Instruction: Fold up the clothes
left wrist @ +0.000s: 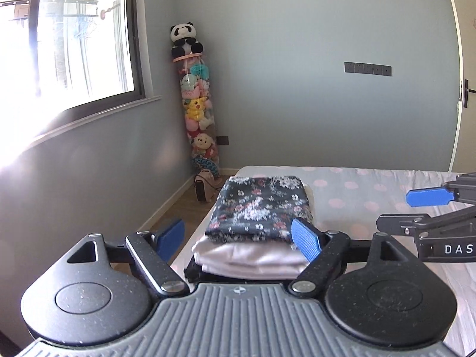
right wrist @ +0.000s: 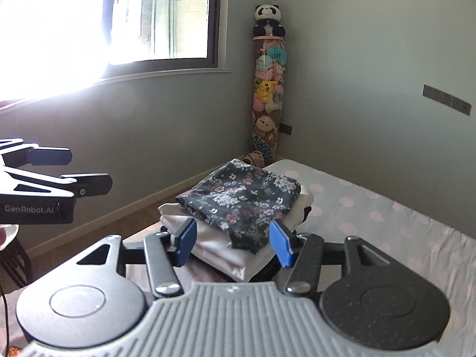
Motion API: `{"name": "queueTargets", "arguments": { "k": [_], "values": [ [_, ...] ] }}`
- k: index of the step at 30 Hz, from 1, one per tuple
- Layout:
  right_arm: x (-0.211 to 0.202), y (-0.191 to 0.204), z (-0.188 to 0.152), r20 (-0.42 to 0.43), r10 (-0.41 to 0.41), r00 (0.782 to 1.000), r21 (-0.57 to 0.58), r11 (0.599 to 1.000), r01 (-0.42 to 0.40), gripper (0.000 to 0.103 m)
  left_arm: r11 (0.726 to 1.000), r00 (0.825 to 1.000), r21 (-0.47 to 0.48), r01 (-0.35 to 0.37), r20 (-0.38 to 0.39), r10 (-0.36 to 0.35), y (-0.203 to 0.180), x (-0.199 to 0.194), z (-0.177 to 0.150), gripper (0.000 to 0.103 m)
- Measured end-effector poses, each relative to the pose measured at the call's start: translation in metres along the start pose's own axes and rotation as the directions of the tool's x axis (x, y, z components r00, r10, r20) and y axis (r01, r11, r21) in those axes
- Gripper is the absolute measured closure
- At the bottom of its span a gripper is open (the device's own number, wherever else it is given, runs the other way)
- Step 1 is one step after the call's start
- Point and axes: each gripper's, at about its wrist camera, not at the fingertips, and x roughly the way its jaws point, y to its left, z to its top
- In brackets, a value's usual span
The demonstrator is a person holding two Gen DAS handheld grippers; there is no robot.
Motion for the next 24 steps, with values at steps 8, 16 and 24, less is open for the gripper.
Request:
{"name": "queueTargets", "arguments": {
  "k": [8,16,24],
  "values": [
    [-0.072,0.022,-0.062,0.008,-0.002,1.0,-0.013,1.0,0.002,0.035,0.999,1.0,-0.025,-0.02,0.008,0.02,-0.026,-0.062,-0.056,0.008],
    [-0.123,0.032,-0.123,0.048,-0.029,0.998,0.067,0.997,0.026,0.025,0.997,0.998,-0.061,-0.042,-0.041,0.04,-0.047,-0.106,-0.107,0.008],
    [-0.174,0.041,-0.172,0.116,-0.081,0.99,0.162,0.985,0.061,0.02,0.994,0.997,-0.088,-0.067,-0.041,0.064,-0.059,-0.147,-0.142,0.008]
  ]
}}
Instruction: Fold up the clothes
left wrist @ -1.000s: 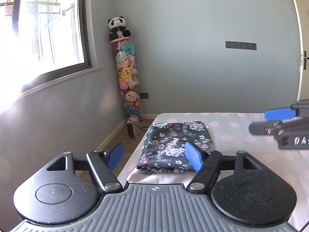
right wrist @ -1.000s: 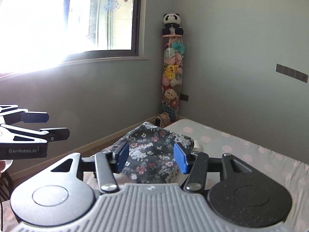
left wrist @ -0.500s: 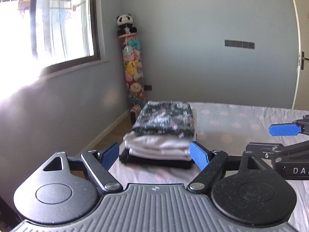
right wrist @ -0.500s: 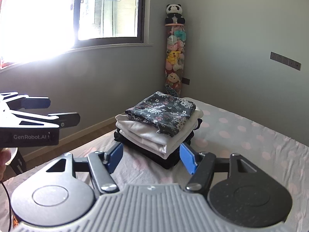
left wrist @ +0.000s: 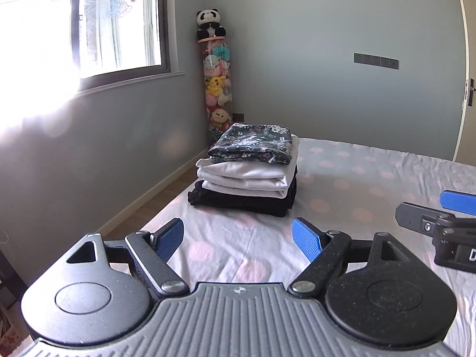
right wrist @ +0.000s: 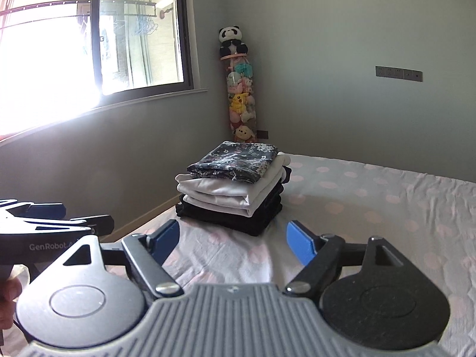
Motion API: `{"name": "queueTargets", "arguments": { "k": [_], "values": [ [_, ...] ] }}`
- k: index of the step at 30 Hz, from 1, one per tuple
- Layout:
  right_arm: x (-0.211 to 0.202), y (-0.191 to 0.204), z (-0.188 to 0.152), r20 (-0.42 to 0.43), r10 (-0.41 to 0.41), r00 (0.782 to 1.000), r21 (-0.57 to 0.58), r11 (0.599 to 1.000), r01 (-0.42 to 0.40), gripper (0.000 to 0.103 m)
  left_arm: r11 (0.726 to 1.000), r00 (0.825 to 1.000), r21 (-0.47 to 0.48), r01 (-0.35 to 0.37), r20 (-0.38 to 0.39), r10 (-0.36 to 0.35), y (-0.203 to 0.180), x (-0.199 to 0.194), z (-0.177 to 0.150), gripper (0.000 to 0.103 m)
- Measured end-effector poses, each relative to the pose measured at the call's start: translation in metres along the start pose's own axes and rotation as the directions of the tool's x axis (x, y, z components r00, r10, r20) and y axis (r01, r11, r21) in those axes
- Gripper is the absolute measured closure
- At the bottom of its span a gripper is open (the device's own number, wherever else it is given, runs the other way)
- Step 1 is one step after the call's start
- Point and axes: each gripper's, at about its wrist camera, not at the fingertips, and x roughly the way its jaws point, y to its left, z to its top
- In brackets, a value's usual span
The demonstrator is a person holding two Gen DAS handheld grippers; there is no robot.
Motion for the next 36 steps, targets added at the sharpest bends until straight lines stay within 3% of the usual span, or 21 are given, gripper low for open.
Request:
{"name": "queueTargets", "arguments": {
  "k": [15,36],
  "values": [
    [-0.086,0.026,-0.064,0.081,-0.021,0.996,0.025,0.999,0.019,0.015,1.0,1.0,0.003,-0.003,0.027,0.003,-0.016,-0.059,-0.048,0.008],
    [-0.113,0.042,-0.087,0.082,-0.025,0.996,0.014,1.0,0.024,0.013,1.0,1.0,0.006,0.016,0.022,-0.017,-0.014,-0.081,-0.071,0.008]
  ]
}}
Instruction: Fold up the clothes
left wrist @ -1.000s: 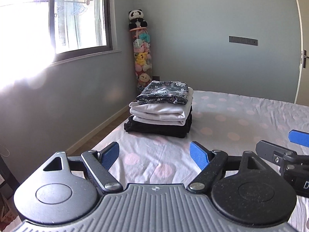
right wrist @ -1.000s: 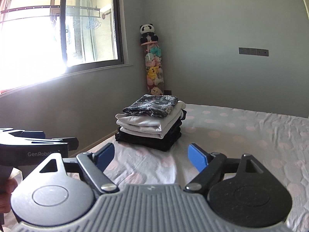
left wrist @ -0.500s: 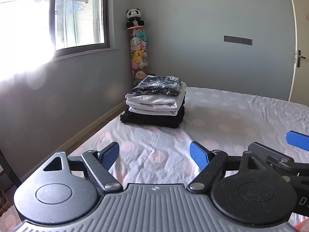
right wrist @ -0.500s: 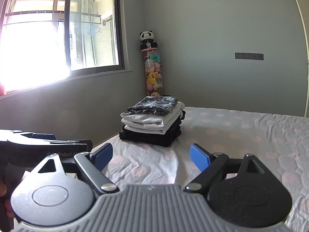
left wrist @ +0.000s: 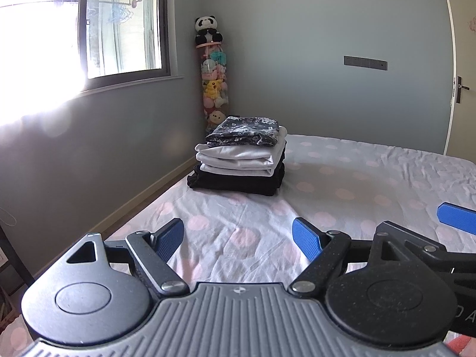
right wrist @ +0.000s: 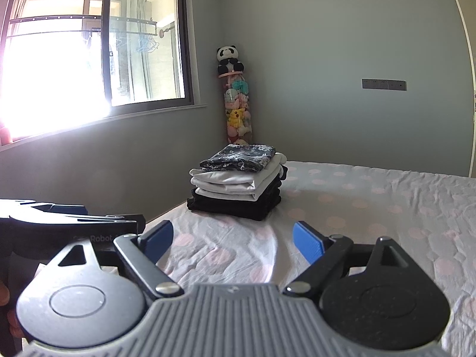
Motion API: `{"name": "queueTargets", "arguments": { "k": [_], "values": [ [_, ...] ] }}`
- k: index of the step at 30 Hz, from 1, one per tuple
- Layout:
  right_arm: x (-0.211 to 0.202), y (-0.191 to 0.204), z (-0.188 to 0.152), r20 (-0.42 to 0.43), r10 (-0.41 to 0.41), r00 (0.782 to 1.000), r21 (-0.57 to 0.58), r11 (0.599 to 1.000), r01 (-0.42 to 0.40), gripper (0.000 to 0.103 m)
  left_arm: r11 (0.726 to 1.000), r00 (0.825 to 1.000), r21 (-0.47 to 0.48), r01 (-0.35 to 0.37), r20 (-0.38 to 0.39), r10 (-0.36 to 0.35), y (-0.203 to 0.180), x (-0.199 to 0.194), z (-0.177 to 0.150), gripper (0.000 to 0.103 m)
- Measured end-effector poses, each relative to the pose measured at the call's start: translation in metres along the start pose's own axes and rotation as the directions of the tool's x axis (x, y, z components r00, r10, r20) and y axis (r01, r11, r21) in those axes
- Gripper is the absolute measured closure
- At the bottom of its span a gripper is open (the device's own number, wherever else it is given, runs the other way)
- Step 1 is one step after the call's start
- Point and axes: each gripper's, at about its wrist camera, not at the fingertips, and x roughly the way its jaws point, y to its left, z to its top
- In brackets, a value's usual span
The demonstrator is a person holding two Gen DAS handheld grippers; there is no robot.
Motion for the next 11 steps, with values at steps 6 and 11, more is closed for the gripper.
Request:
{"name": "queueTargets", "arguments": {
  "k": [6,11],
  "values": [
    [0.0002,0.0002,-0.0041,-0.008,0.002,1.0,0.008,1.0,-0.002,0.013,1.0,1.0,-0.001,-0.004,-0.002,0.004,0.0,0.0007,-0.0026,0.01],
    [-0.0003,-0.0022,-0.0052,-0.011,0.002,1.0,0.015,1.0,-0.002,0.013,1.0,1.0,0.0,-0.007,-0.001,0.007,-0.0002,0.001,-0.0046,0.01]
  ]
}}
